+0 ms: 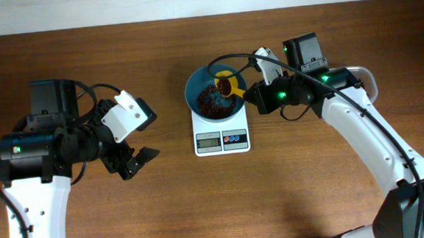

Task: Scoop item into bowl and weigh 50g on scale
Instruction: 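Hold the scoop tilted over the bowl, shaking out remaining beans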

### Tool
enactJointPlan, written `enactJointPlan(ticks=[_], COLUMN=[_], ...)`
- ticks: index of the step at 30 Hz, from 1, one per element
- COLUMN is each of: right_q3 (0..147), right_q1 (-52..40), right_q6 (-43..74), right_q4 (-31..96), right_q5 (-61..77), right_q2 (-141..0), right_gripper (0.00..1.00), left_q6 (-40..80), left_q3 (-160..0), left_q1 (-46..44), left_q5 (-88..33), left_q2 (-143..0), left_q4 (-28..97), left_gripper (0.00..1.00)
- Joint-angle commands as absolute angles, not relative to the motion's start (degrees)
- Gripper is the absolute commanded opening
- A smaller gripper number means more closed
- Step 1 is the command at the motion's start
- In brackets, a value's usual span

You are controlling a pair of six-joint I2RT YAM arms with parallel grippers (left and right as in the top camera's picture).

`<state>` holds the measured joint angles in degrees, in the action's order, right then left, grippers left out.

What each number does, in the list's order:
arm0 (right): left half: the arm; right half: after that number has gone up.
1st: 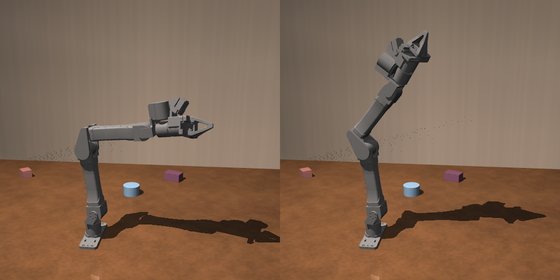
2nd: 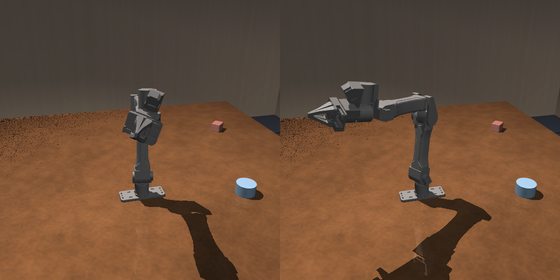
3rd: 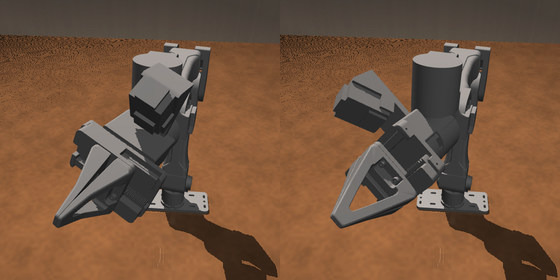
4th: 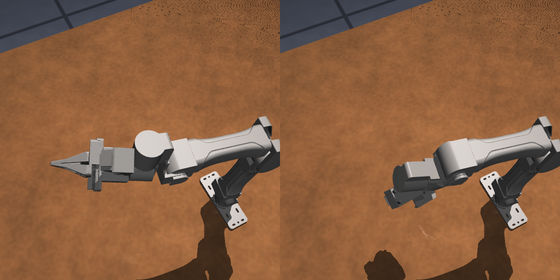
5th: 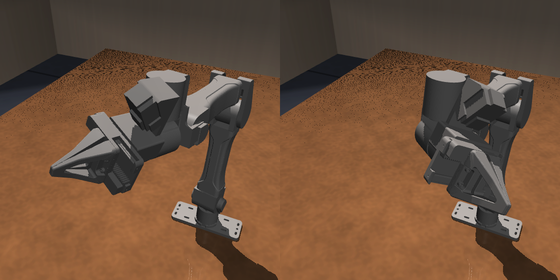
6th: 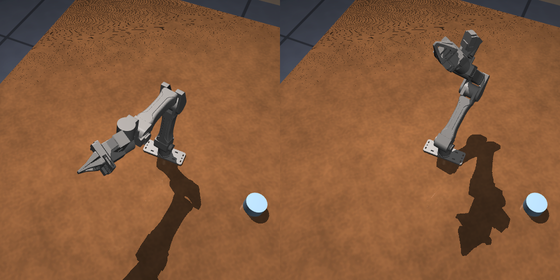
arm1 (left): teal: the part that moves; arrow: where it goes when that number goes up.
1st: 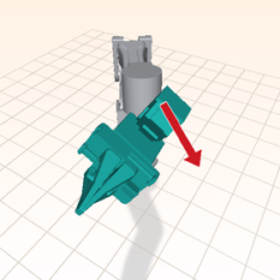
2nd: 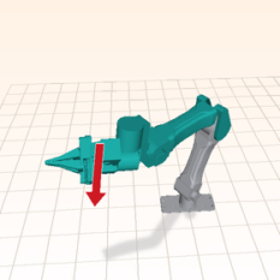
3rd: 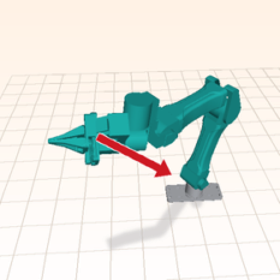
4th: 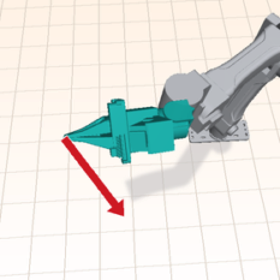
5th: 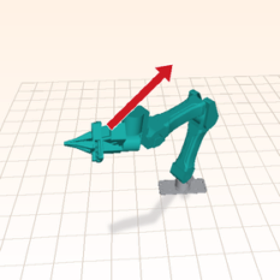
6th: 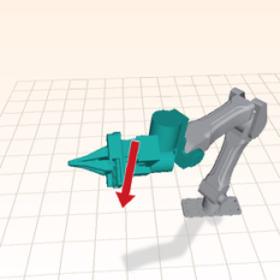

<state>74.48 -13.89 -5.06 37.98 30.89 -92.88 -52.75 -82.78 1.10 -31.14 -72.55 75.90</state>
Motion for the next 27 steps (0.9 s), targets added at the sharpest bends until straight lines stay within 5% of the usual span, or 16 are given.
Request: enactJointPlan(ticks=[1, 27], right_q3=[76.1, 77.5], right_q1=[-14.6, -15.7], right_q6=[-4.2, -2.5], right_q4=[38.4, 38.6], right_q5=[26.7, 26.3], right_q2=[-91.3, -91.3], right_gripper=[0.04, 0.04], left_q6=[-53.5, -53.5], left_q3=[-83.2, -83.2], left_q1=[1.4, 1.4], left_q5=[-32.1, -32.1], left_q2=[-72.4, -72.4], left_q4=[75.9, 76.0], left_gripper=[0.99, 0.99])
